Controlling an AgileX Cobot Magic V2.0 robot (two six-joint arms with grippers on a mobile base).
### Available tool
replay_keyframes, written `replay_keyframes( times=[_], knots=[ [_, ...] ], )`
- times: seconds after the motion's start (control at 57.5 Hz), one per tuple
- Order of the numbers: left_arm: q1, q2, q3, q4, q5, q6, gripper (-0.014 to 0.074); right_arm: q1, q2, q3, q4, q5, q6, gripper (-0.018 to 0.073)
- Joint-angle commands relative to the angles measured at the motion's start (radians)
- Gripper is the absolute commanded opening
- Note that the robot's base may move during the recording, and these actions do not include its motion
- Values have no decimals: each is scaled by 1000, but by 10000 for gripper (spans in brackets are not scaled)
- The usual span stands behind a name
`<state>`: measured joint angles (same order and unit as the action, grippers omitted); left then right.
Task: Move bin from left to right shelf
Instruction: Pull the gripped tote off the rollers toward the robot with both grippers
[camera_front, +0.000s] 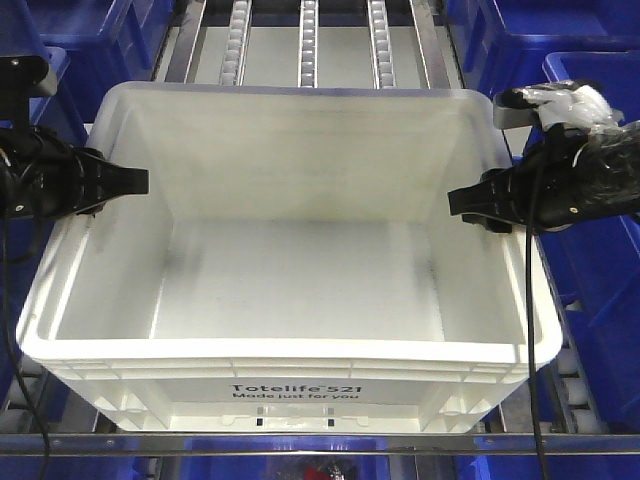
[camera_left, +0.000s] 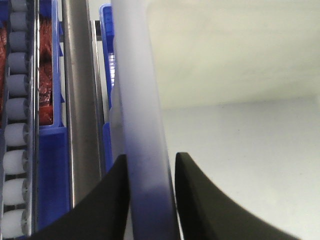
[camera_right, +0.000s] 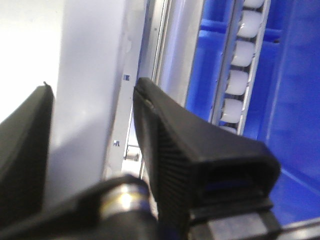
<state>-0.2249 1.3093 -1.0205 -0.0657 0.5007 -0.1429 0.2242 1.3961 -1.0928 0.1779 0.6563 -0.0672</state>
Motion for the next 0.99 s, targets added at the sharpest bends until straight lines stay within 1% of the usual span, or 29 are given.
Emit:
replay_keyframes(
  times=[0.0,0.348,0.975],
  knots=[
    [-5,-62,-39,-20,-106,8,-8,-5,-60,-37,-7,-96,-3,-4],
    [-5,-102,-39,-20,-107,8,-8,-5,-123,-37,-7,-93,-3,-4],
    [-5,-202,-39,-20,-15,7,-8,-5,-205,-37,-7,10,-3,-4]
  ],
)
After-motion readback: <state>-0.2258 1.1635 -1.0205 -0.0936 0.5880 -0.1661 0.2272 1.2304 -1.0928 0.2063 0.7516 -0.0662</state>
